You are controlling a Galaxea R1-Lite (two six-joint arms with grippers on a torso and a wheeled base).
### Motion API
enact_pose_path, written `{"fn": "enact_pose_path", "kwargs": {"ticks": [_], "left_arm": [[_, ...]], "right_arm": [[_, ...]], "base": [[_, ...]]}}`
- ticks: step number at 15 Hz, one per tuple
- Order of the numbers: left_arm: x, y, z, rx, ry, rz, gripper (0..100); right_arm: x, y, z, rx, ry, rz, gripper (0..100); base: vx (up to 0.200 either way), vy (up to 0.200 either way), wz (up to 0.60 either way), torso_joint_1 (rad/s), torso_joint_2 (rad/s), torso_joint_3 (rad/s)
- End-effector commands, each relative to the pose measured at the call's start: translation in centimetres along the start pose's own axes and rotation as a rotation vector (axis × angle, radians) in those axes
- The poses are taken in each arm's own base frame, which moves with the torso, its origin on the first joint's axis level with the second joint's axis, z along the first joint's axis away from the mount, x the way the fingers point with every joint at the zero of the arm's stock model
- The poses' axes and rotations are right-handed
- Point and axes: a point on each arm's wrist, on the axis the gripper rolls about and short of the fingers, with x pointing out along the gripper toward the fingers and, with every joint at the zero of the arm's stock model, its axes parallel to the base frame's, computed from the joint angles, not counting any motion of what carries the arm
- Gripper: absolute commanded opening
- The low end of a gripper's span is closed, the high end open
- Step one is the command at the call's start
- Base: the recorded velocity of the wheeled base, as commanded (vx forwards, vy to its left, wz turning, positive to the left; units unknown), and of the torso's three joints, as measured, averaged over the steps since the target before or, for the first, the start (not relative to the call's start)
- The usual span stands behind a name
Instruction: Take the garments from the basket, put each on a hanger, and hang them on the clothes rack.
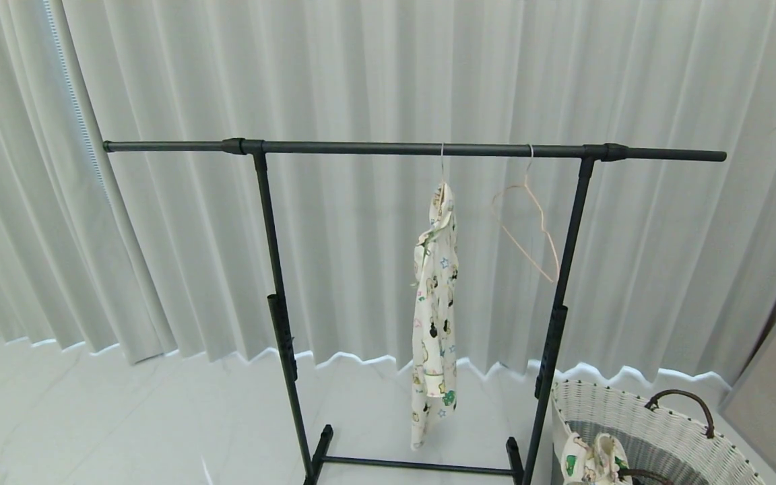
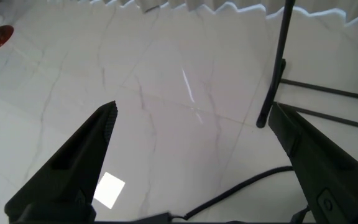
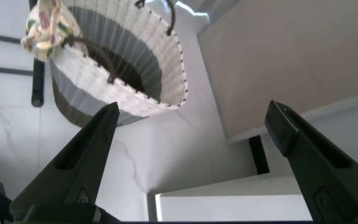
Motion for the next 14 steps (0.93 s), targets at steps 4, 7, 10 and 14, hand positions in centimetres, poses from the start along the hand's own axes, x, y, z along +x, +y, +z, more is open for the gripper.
{"fn": "enact_pose_path", "kwargs": {"ticks": [4,7,10,14], "left_arm": [[-0.03,0.0,0.0,0.027,-0.004,-0.003,100],[0.0,-0.02,0.02,0.029,-0.002,-0.006,100],[0.0,-0.03,0.03,0.031,-0.004,-0.011,100],[0.17,-0.1,0.09,0.04,0.016,-0.013,100]], "right_arm": [[0.1,0.02,0.04,-0.003,0.01,0.004,100],[0.12,0.02,0.04,-0.002,0.013,0.005,100],[0.15,0.02,0.05,0.004,0.017,0.002,100],[0.25,0.05,0.08,-0.004,0.026,0.01,100]], "base": [[0.0,0.0,0.0,-0.238,0.5,0.254],[0.0,0.0,0.0,-0.238,0.48,0.245],[0.0,0.0,0.0,-0.237,0.47,0.25],[0.05,0.0,0.0,-0.074,0.15,0.074]]}}
